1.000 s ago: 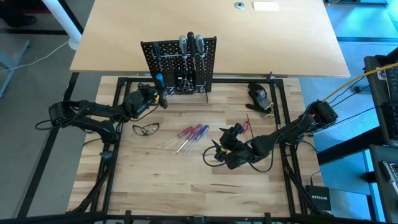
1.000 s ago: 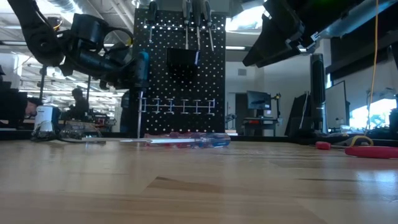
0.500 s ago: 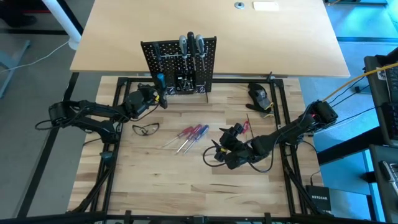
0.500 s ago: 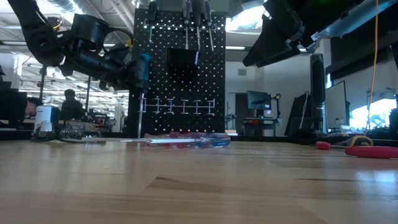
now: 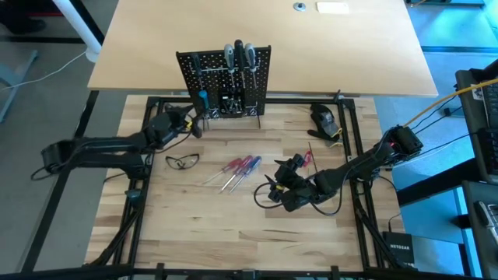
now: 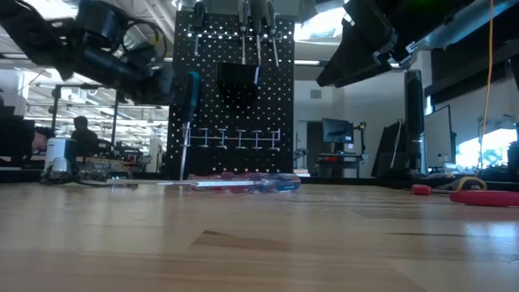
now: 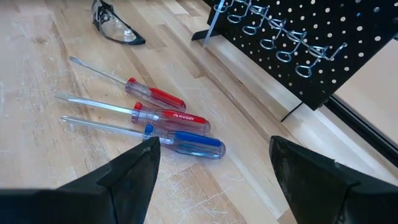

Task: Hang tools onto peg board
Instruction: Hang the left red and transparent screwdriver on the peg board

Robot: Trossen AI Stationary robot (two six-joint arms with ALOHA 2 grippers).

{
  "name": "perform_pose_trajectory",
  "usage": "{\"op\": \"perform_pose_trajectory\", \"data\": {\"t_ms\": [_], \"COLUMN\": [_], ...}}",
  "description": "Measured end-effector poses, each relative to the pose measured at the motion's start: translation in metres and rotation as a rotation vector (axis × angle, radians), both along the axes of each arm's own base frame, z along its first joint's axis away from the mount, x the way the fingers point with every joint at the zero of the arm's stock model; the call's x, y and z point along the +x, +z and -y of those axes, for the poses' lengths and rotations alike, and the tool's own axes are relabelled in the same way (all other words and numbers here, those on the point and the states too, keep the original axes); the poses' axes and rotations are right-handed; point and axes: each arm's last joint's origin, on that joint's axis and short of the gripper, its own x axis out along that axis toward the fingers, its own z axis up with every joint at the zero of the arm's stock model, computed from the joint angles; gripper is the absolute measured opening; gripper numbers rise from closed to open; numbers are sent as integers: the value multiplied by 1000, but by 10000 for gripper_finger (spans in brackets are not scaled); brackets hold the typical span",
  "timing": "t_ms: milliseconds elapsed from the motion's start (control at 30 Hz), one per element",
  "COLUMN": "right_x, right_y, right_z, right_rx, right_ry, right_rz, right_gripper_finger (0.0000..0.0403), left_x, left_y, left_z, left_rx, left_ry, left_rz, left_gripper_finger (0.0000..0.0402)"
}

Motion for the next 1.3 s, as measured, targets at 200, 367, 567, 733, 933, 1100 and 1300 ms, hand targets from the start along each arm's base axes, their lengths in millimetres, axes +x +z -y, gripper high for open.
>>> {"op": "perform_pose_trajectory", "data": {"t_ms": [200, 367, 567, 733, 933, 1100, 1300], "right_x": [0, 1, 2, 3, 3, 3, 3], "right_y": [0, 0, 2, 2, 2, 1, 1], "right_z": [0, -1, -2, -2, -2, -2, -2], "right_rx": [-1, 0, -6, -13, -17, -1, -4], "right_ry": [1, 24, 38, 44, 49, 64, 66], "right_rz": [-1, -13, -1, -4, -9, -16, -20], "right_gripper_finger": [303, 303, 303, 303, 303, 303, 303], "left_x": [-10, -8, 0, 9, 23, 33, 40], "left_y": [11, 12, 5, 3, -18, -41, -57], "left_z": [23, 46, 73, 90, 104, 108, 106], "left_rx": [-27, -65, -134, -161, -273, -330, -405], "left_ry": [-123, -268, -433, -534, -559, -568, -616], "left_rz": [18, 25, -1, -64, -220, -333, -395], "left_gripper_finger": [203, 203, 203, 202, 202, 202, 202]}}
